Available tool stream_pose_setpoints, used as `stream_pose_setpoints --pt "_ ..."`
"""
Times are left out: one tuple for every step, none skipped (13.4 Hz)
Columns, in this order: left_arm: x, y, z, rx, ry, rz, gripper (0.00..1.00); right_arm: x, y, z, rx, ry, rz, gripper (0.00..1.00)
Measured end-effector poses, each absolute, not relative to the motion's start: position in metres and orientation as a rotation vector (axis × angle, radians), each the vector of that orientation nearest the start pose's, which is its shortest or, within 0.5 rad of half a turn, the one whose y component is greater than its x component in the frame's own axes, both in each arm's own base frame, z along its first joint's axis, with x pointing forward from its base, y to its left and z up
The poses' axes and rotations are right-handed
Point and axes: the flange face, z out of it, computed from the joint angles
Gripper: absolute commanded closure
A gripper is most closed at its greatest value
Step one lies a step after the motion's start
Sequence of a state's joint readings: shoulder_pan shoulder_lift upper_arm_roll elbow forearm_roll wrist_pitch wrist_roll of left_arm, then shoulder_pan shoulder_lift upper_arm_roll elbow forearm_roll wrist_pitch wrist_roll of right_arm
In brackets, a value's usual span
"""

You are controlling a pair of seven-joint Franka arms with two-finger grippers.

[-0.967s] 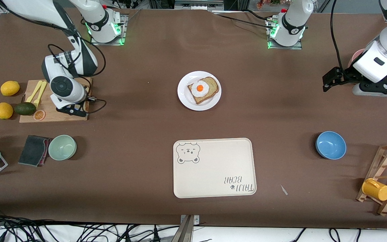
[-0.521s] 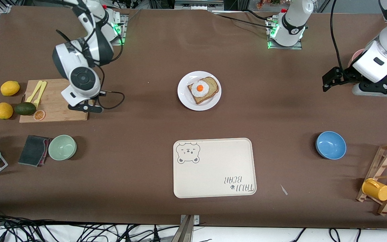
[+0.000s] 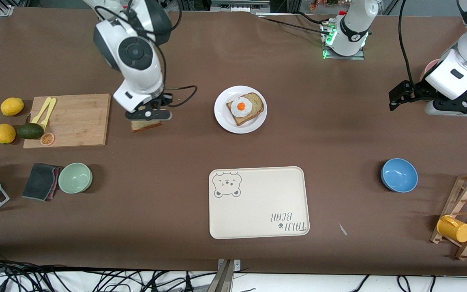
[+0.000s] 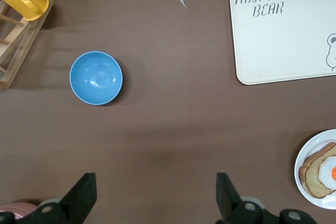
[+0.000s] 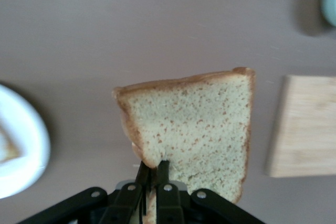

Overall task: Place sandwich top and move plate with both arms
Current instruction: 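Carry the bread slice over the egg and lay it on top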

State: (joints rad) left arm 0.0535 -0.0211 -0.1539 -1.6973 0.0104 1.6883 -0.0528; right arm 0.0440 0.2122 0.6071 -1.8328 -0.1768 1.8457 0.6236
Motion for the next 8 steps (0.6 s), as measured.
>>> stream_pose_setpoints --pt "0.553 -0.056 0.586 -3.128 0.077 -0.021 0.00 0.479 0.364 0.424 -3.238 -0.097 0.129 1.00" --pt "0.553 -0.056 0.587 -3.128 0.077 -0.021 0.00 0.467 0.398 0.419 -3.220 -0.039 0.111 1.00" --pt "0.553 -0.056 0.587 -3.128 0.077 -0.021 0.00 0.453 0.433 0.409 -3.215 0.007 0.088 1.00" --pt "0.553 -0.056 0.587 -3.128 0.077 -0.021 0.00 0.439 0.467 0.395 -3.222 0.040 0.057 1.00" --pt "0.553 -0.056 0.587 -3.128 0.078 -0.021 0.00 0.426 0.498 0.379 -3.227 0.065 0.031 1.00" --pt "0.553 -0.056 0.587 -3.128 0.077 -0.021 0.00 0.415 0.527 0.363 -3.226 0.094 0.015 1.00" --pt "0.553 -0.056 0.587 -3.128 0.078 -0.022 0.00 0.408 0.552 0.345 -3.225 0.123 0.017 1.00" --pt "0.553 -0.056 0.587 -3.128 0.078 -0.022 0.00 0.404 0.569 0.326 -3.224 0.139 0.033 1.00"
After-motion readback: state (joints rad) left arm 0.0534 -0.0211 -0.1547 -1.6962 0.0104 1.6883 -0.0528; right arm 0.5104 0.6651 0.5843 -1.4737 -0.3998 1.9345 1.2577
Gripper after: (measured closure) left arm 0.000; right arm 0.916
